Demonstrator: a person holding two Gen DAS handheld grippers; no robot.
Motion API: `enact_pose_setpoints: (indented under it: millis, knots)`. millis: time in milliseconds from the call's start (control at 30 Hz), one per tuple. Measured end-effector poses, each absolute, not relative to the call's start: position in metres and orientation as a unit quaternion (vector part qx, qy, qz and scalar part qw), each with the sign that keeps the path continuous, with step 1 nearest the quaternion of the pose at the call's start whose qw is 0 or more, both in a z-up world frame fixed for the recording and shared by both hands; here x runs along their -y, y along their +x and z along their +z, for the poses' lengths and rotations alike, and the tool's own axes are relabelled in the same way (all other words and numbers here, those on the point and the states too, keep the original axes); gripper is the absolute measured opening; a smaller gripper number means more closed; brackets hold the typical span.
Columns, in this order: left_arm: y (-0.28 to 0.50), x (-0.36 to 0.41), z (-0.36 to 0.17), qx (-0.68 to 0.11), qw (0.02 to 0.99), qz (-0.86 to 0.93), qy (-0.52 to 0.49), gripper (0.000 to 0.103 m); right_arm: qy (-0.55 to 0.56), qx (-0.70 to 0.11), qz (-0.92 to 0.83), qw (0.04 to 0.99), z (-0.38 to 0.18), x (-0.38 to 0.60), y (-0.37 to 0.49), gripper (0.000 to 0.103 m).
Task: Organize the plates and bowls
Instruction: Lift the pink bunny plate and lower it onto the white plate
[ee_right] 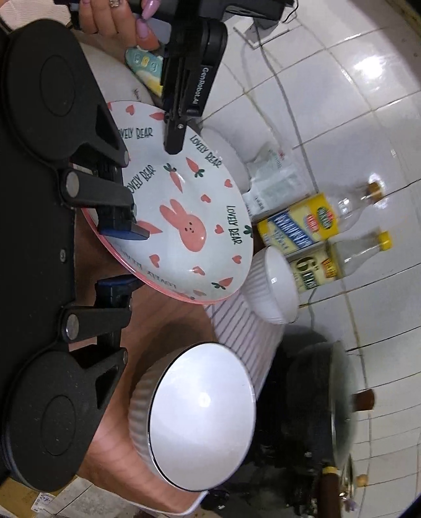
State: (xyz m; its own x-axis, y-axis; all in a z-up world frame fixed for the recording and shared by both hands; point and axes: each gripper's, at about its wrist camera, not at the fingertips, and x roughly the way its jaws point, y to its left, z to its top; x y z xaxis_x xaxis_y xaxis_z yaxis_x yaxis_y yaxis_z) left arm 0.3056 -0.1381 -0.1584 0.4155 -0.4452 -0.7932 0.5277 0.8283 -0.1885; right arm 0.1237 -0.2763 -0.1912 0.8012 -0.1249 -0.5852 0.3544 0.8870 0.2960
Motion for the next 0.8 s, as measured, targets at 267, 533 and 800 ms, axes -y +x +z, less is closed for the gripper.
enact_pose_setpoints:
  millis: [267, 533, 800]
  knots:
    - [0.273, 0.094, -0.126, -0.45, 0.853, -0.264, 0.012, 0.02, 0.203, -0.283, -0.09, 0.933, -0.154, 0.257, 0.109, 0.028]
    - [0.236, 0.038, -0.107, -0.449, 0.865, -0.225, -0.021, 0.02, 0.192, -0.284, -0.034, 0.939, -0.131, 0.232, 0.101, 0.028]
    - [0.213, -0.014, -0.12, -0.465, 0.864, -0.173, -0.08, 0.02, 0.16, -0.304, 0.019, 0.939, -0.132, 0.203, 0.103, 0.027]
